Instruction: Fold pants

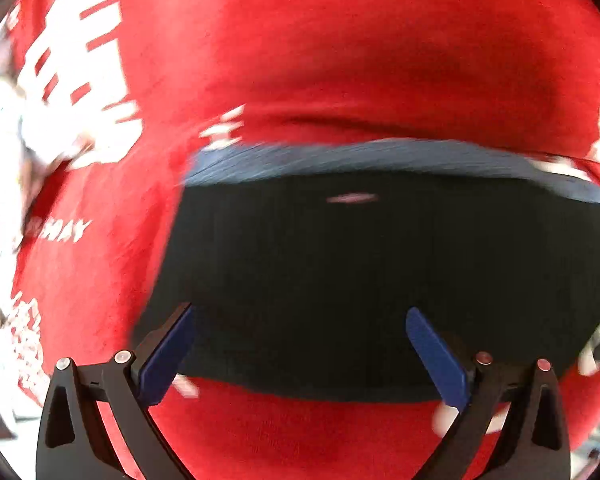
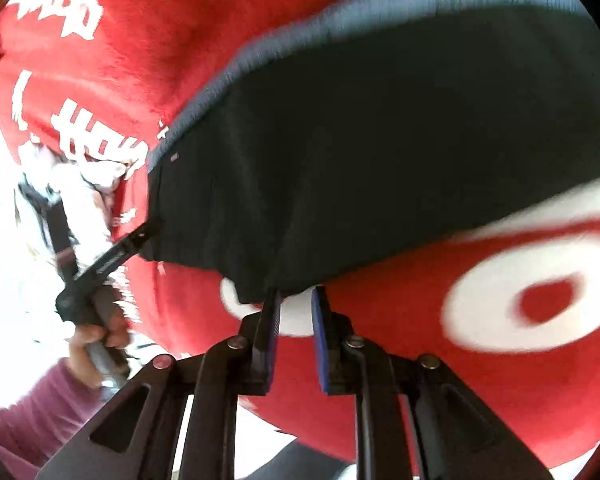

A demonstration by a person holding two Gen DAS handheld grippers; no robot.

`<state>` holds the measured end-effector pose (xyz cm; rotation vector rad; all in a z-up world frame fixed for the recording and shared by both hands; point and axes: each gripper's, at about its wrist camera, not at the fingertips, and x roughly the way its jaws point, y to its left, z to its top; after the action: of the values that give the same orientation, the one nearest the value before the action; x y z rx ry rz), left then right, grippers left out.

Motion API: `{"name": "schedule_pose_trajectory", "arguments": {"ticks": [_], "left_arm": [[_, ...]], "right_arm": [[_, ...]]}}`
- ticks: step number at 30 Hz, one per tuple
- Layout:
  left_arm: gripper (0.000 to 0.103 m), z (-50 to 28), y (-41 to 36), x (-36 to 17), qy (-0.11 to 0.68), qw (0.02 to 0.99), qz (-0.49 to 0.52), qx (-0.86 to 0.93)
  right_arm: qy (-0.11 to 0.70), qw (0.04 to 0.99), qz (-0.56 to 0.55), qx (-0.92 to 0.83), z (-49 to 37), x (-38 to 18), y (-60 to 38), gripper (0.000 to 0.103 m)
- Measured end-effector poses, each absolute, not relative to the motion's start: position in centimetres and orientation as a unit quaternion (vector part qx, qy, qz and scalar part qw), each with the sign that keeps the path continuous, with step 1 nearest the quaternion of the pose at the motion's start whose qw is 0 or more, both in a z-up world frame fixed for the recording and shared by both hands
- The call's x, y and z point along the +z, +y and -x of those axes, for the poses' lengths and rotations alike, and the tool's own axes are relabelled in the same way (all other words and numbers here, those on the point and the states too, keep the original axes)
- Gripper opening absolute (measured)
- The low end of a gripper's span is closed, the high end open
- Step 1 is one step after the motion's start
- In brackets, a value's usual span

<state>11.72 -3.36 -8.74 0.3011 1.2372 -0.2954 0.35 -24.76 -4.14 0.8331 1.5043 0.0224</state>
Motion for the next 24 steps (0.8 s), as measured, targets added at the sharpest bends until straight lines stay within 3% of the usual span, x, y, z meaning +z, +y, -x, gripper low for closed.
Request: {"name": "schedule_pose_trajectory", "arguments": {"ticks": [7,12,17,22,24], "left_arm": [[0.103,-8.7,-14.0,-12.4,0.553,0.781,-0.207,-0.205],[0.103,-11.3,-12.8,-13.6,0.573,0.781,-0.181,-0.17],[0.103,-14.5,-14.4,-11.8,0.562,0.794,-0.153,-0.174],[0.103,-19.2,-15.7,-14.7,0.558,0.808,-0.16,-0.099],[0.103,-20.3,-14.5,-15.6,0.565,0.812,-0.119,-0.084]], "right_arm": [[0.69,0.674,-0.259,-0.044,-2.7,-6.6,-27.8,0.018],[0.661,0.689,-0.294,-0.046,-2.0,-6.6,-29.3,0.015],[0.634,0.716,-0.289,-0.036,-5.0,-4.9,-30.8,0.021],[0.643,0.72,-0.259,-0.043,-8.9,-6.6,-30.9,0.025],[0.664,0.701,-0.254,-0.059,-9.0,-8.8,-31.7,0.024]]}}
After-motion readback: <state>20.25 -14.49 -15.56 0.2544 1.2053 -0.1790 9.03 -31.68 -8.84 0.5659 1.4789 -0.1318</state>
